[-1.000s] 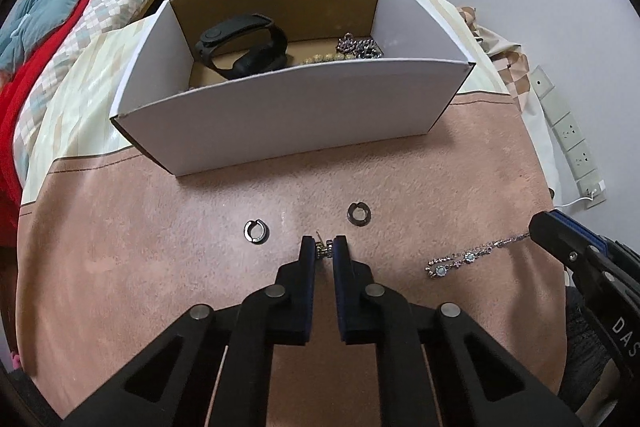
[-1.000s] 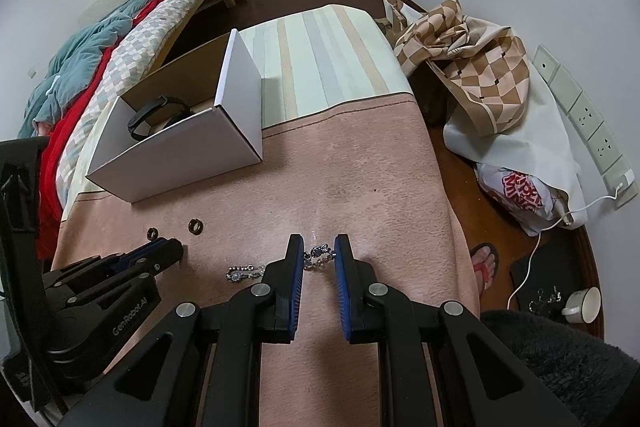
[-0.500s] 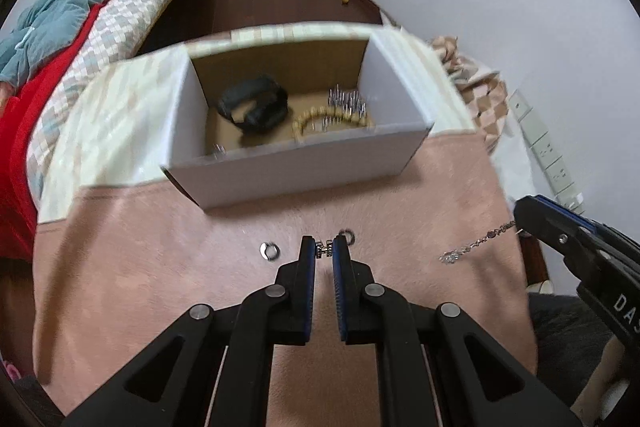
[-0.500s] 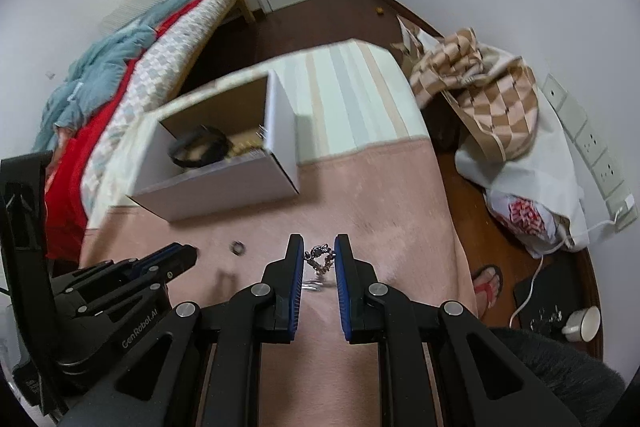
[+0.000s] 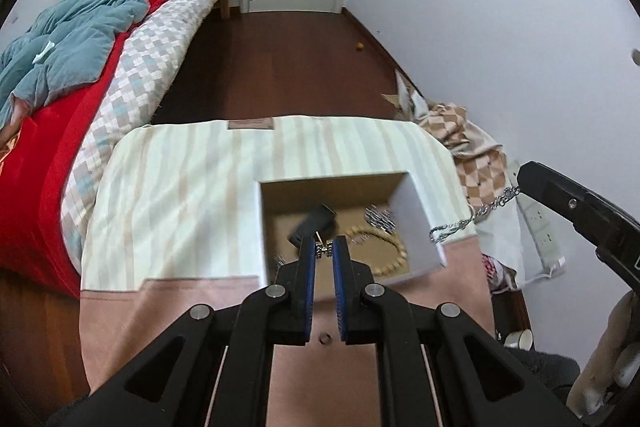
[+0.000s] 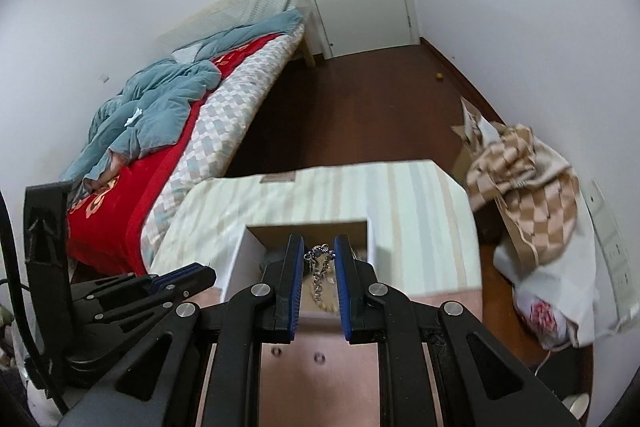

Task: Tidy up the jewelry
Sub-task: 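Carry the link bracelet and charm toward the box with both grippers, then lower both grippers into the box and open them to release the jewelry, then lift both grippers out of the box and back over the table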

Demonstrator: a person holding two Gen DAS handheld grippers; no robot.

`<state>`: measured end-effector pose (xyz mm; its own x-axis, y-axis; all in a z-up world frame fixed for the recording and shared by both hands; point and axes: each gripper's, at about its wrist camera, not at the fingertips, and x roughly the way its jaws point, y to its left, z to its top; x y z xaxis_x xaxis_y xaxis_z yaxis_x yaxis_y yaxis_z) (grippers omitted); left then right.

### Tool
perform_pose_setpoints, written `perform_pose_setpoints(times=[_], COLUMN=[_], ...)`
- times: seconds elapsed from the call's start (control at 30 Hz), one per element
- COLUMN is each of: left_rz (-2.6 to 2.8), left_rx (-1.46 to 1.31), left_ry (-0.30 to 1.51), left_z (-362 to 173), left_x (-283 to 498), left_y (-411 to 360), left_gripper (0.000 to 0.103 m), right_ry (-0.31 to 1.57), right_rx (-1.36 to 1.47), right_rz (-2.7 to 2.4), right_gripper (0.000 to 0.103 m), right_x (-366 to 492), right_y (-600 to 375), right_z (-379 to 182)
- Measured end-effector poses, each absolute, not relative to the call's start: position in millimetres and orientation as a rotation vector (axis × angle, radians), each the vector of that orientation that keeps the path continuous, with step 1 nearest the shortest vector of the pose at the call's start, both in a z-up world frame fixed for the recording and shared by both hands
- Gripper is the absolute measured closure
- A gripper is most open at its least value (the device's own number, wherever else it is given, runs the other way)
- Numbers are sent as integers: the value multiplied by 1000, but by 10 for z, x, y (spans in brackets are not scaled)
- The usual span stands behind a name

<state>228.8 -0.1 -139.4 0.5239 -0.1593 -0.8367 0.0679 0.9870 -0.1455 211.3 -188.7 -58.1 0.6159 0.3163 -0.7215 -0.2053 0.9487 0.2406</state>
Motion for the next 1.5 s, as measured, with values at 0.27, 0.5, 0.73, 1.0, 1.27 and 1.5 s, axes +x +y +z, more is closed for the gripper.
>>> perform_pose_setpoints(times=[0.27,0.5,0.73,1.0,1.27,1.5], left_rz=[-116,-96,-33,45,113,141], left_rx=[-135,-170,-166,-97,3,24], left_ry=[1121,1178,1135,1081,1051,1036], left_z=[-1785,-1946,-1804,-1681,-1711,-1651], left_x=[2683,2875,2971,2840,2578,2303], left_y=[198,240,317,385,351,355], left_gripper=[97,95,57,12,0,0], right_ry=[986,1117,1220,1202,1192,1166], right_rx=[103,109,113,93,-20,-65], right_rz=[328,335,342,304,206,142], right_gripper=[87,86,84,49,3,0], right_x=[2595,2746,2796,2764,2654,2470], right_y=[-1629,-1660,-1695,-1741,-1704,-1691], right_z=[-1004,-1485,-1717,-1638,-1606,-1553])
